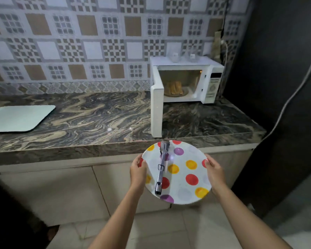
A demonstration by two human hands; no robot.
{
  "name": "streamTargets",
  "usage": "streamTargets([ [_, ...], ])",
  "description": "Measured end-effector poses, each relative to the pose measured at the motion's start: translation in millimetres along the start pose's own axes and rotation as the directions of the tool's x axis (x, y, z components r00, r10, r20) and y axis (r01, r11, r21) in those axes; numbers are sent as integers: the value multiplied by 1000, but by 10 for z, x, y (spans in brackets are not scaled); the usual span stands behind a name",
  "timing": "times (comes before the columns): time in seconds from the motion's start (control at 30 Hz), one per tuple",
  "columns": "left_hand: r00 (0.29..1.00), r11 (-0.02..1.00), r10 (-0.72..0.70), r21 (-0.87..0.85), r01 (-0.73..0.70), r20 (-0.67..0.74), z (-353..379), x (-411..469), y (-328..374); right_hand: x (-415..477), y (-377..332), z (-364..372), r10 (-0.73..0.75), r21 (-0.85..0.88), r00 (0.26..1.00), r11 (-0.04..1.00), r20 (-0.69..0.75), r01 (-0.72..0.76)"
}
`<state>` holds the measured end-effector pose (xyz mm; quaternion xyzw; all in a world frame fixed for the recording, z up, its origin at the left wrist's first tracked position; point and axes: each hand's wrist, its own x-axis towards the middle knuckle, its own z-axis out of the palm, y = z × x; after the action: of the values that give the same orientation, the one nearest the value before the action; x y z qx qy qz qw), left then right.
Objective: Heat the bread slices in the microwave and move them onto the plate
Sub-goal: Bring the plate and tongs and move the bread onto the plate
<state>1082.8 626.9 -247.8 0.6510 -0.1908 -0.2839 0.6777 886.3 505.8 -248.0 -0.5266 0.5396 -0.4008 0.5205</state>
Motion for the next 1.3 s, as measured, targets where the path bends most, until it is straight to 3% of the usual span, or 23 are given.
streamTargets([
  [0.27, 982, 998, -49, 42, 42, 183, 1217, 135, -81, 505, 5, -917, 51, 44, 977, 998, -208, -42],
  [0.47, 963, 993, -66, 109, 38, 263, 1996, 652, -138, 1262, -57, -1147, 113, 94, 953, 992, -280, -90],
  [0.6, 971, 981, -126, 171, 91, 205, 2440, 1167, -124, 1919, -155, -1071, 139, 92, 948, 989, -287, -117],
  [0.77, 978, 989, -71, 142, 43, 197, 2828, 1801, -119, 2692, -248, -866, 80, 10, 952, 997, -294, -81],
  [0.9, 994, 968, -64, 249, 40, 88, 3034, 2212, -123, 3243, -279, -674, 45, -72, 958, 995, -283, -68],
  [1.07, 1000, 910, -7, 415, 15, -19, 3299, 2716, -74, 4009, -312, -433, -1, -158, 979, 987, -205, -32],
  [1.3, 993, 893, 13, 449, 43, -120, 3609, 3200, -153, 4934, -354, -199, -31, -269, 998, 963, -48, 17],
])
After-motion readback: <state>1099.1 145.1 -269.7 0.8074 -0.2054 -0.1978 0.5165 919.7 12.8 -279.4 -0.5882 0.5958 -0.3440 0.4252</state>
